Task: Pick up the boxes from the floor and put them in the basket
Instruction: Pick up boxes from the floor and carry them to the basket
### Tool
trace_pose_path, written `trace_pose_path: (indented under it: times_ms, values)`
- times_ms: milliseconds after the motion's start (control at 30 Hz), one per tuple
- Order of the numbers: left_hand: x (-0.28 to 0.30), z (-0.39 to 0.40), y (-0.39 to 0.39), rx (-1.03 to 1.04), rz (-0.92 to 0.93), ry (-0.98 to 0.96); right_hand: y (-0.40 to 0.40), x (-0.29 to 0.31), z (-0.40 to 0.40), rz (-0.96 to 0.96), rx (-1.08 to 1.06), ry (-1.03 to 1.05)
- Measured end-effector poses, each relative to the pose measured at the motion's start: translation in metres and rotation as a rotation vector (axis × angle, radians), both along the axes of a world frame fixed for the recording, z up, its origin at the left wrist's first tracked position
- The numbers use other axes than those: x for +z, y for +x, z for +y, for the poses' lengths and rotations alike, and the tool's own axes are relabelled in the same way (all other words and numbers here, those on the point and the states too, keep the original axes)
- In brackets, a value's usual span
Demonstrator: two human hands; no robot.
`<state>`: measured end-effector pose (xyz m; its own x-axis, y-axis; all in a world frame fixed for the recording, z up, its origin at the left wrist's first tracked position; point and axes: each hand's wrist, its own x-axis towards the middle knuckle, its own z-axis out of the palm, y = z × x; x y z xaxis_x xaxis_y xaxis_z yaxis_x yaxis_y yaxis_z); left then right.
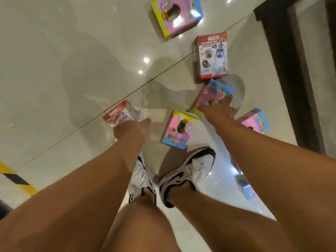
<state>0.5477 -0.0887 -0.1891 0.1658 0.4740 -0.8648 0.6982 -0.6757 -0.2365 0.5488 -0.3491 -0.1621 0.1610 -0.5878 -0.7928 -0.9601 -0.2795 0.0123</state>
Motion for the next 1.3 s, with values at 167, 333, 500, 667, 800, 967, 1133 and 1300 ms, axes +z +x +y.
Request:
trace_pose_path:
  times_ms: [167,333,500,667,800,967,1133,1300]
  values:
    - [-0.02,0.0,-0.008,0.107,-0.154,0.159,0.006,-0.029,0.006,-0.01,-0.087,-0.104]
    - [0.035,0.016,-0.013,0.12,-0.249,-0.02,-0.014,0.009,-0.01,-0.193,-0.156,0.039]
    - [0.153,0.012,-0.003,0.357,-0.281,-0.302,-0.056,0.124,0.001,-0.3,-0.244,0.149]
    - [0.303,0.003,0.015,0.472,-0.196,-0.417,-0.086,0.277,0.026,-0.293,-0.393,0.321]
    - [0.428,0.005,0.033,0.405,-0.169,-0.492,-0.083,0.396,0.032,-0.28,-0.418,0.401]
    - [0.547,0.012,0.049,0.22,-0.217,-0.526,-0.093,0.532,0.027,-0.329,-0.322,0.415]
    - [0.627,0.025,0.045,-0.014,-0.296,-0.576,-0.131,0.629,0.028,-0.354,-0.39,0.384]
    - [0.694,0.04,0.033,-0.223,-0.345,-0.63,-0.195,0.691,0.036,-0.365,-0.438,0.402]
